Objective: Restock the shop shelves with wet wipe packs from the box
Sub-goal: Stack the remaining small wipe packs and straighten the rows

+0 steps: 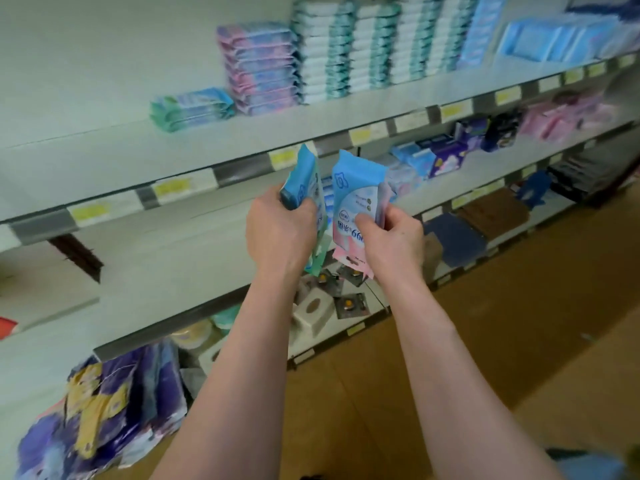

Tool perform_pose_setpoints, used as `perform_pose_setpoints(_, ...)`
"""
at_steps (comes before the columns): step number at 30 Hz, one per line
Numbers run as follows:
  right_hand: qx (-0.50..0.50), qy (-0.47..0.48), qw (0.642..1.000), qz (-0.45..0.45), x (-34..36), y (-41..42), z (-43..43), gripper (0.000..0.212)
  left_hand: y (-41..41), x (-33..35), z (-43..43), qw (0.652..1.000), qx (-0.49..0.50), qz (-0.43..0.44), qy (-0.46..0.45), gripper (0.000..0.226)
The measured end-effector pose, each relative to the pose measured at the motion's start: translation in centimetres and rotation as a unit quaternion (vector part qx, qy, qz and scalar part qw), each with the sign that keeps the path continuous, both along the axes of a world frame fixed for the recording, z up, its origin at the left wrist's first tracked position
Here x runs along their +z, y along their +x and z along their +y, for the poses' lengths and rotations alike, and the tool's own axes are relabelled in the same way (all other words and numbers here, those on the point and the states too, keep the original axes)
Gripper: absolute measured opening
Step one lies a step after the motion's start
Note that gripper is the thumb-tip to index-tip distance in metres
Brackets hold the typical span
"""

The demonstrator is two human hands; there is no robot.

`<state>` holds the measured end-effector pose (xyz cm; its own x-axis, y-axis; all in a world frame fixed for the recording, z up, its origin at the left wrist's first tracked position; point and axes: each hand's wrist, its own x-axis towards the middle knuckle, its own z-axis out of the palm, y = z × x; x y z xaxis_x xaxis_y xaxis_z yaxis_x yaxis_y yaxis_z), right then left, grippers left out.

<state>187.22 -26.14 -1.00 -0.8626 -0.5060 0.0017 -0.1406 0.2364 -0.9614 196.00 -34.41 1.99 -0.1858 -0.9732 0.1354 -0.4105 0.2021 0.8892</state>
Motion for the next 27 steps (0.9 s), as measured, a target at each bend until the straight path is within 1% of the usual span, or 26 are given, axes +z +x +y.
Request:
perform_pose_setpoints(4,0.040,0.002,0.999,0.005,1.1,0.7,-3.7,0.014,1.5,0.9,-2.9,0.999,0.033,0.020,-0.016,0.005)
perform_pose_setpoints(6,0.055,-0.001,0.998,0.015,1.8,0.6,-5.4,0.015,1.8,1.6,-4.1,0.998,0.043,0.035,-0.026,0.012)
perform_pose_setpoints(8,0.073,-0.011,0.997,0.030,2.8,0.5,-7.1,0.012,1.9,2.4,-5.3,0.997,0.056,0.042,-0.039,0.017)
perform_pose_setpoints(13,0.136,-0.056,0.987,0.061,5.3,-0.6,-11.5,0.011,1.5,4.5,-8.4,0.990,0.100,0.076,-0.065,0.006)
perform_pose_setpoints(17,0.176,-0.085,0.978,0.068,6.9,-3.2,-15.2,0.022,-0.2,5.9,-11.6,0.985,0.112,0.131,-0.027,0.013)
perform_pose_setpoints(19,0.188,-0.100,0.975,0.055,7.7,-4.7,-17.3,0.031,-1.0,6.6,-13.5,0.976,0.129,0.176,-0.008,0.019)
perform_pose_setpoints(21,0.185,-0.115,0.976,0.027,8.2,-6.6,-19.5,0.037,-1.7,7.4,-15.2,0.967,0.150,0.208,0.000,0.017)
perform_pose_setpoints(23,0.182,-0.117,0.976,-0.011,8.9,-8.8,-21.5,0.030,-2.3,8.2,-16.6,0.958,0.175,0.226,0.006,0.010)
perform_pose_setpoints(24,0.185,-0.121,0.975,-0.038,9.1,-9.9,-22.3,0.022,-2.5,8.5,-17.3,0.952,0.188,0.242,0.009,0.010)
perform_pose_setpoints(25,0.193,-0.127,0.970,-0.071,9.4,-10.8,-23.1,0.015,-2.6,8.7,-18.1,0.945,0.196,0.263,0.010,0.013)
perform_pose_setpoints(27,0.214,-0.142,0.957,-0.133,9.8,-12.4,-24.6,0.011,-2.7,9.0,-19.5,0.924,0.196,0.326,0.029,0.013)
